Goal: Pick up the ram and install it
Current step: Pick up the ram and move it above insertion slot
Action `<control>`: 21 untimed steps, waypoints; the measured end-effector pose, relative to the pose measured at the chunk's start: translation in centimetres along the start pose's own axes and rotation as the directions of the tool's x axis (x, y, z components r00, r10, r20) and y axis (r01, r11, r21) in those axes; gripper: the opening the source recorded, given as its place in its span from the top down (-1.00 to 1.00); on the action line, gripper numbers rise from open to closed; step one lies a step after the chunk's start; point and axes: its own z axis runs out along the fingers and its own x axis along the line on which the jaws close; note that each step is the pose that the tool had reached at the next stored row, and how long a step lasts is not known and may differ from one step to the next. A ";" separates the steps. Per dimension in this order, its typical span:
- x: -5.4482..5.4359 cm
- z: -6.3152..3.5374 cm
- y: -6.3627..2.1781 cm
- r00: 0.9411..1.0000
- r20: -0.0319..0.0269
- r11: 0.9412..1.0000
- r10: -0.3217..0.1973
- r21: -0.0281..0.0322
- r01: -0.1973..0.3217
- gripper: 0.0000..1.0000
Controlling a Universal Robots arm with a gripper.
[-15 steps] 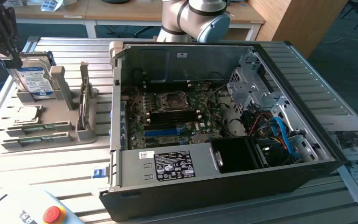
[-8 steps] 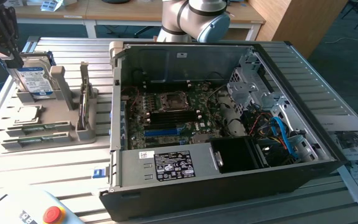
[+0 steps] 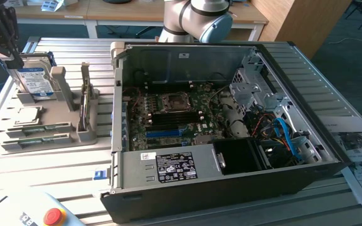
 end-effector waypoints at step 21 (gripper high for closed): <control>0.0 1.53 0.02 1.000 0.001 1.000 0.000 0.000 0.000 0.80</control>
